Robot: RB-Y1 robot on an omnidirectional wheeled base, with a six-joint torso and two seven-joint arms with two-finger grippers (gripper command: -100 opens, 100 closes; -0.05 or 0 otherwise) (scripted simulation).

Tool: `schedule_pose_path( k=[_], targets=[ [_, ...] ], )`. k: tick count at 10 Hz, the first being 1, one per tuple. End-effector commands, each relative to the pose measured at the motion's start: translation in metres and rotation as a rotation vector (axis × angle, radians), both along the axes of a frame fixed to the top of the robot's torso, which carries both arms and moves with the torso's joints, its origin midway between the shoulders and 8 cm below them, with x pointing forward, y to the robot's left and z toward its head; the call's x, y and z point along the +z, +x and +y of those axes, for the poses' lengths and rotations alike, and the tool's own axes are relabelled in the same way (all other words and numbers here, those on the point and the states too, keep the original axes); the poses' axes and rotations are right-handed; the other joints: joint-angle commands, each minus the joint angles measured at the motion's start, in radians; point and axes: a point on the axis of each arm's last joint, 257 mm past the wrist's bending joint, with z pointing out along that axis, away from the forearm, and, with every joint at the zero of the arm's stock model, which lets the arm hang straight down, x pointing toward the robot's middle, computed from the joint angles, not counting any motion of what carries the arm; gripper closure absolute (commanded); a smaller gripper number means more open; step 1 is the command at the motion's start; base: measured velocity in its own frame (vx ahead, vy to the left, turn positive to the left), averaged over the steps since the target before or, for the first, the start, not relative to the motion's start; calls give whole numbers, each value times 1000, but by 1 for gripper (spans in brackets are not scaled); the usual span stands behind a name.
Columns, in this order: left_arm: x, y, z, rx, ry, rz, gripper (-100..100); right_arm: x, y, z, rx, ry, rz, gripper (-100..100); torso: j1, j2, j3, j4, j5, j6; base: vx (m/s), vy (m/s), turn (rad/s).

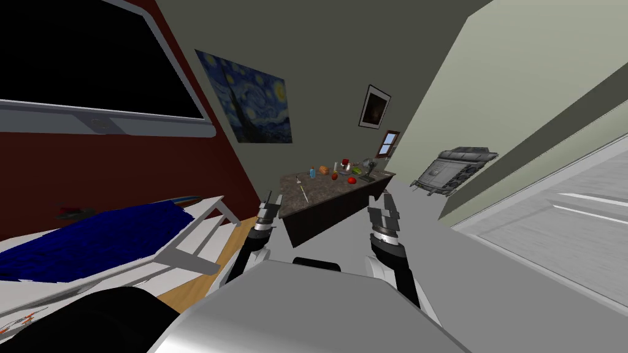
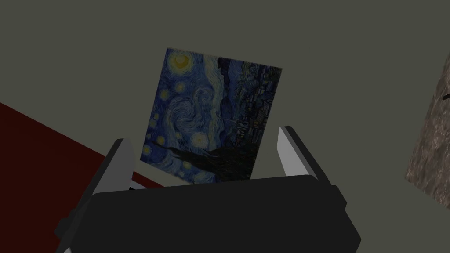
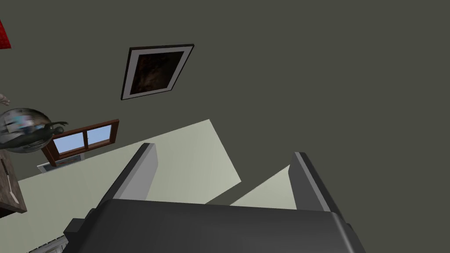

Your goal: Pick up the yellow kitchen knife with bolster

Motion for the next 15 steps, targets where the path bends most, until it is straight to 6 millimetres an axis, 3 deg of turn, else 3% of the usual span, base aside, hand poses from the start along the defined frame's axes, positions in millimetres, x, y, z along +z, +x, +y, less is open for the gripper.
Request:
schedule_pose_path(
  k=[1, 4, 5, 6, 7, 8, 9, 10, 11, 14, 15],
  targets=[
    [-7, -1, -2, -19, 21, 16, -100, 0, 0, 0, 0, 0, 0, 0, 0, 0, 0, 0, 0, 0, -86, -126, -26],
    [-66, -14, 1, -80, 43, 137, -100, 0, 0, 0, 0, 0, 0, 0, -2, -4, -2, -1, 0, 0, -63, -176, -118],
    [-67, -14, 0, -88, 56, 142, -100, 0, 0, 0, 0, 0, 0, 0, -4, -3, -1, -1, -1, 0, -80, -141, -36],
    [-92, -22, 2, -112, 60, 196, -100, 0, 0, 0, 0, 0, 0, 0, -1, -2, -1, 0, -1, 0, -44, -132, -139],
    [-92, -22, 2, -112, 61, 196, -100, 0, 0, 0, 0, 0, 0, 0, 0, -4, -2, -1, 0, 0, -19, -93, -53],
    [-112, -32, 3, -142, 62, 242, -100, 0, 0, 0, 0, 0, 0, 0, 3, -5, -3, -1, 0, 0, -10, -105, -132],
    [-118, -32, 5, -138, 63, 255, -100, 0, 0, 0, 0, 0, 0, 0, 3, -6, -3, -1, 0, 0, -2, -89, -52],
    [-142, -45, 7, -165, 59, 312, -100, 0, 0, 0, 0, 0, 0, 0, 4, -7, -4, -1, 1, 0, 6, -126, -138],
    [-145, -45, 8, -164, 62, 318, -100, 0, 0, 0, 0, 0, 0, 0, 2, -7, -4, -1, 0, 0, 4, -109, -76],
    [-194, -77, 14, -221, 50, 442, -100, 0, 0, 0, 0, 0, 0, 0, 3, -8, -5, -2, 0, 0, 22, -119, -141],
    [-200, -78, 17, -216, 52, 456, -100, 0, 0, 0, 0, 0, 0, 0, 1, -9, -5, -2, 0, 0, 33, -110, -78]
  ],
)
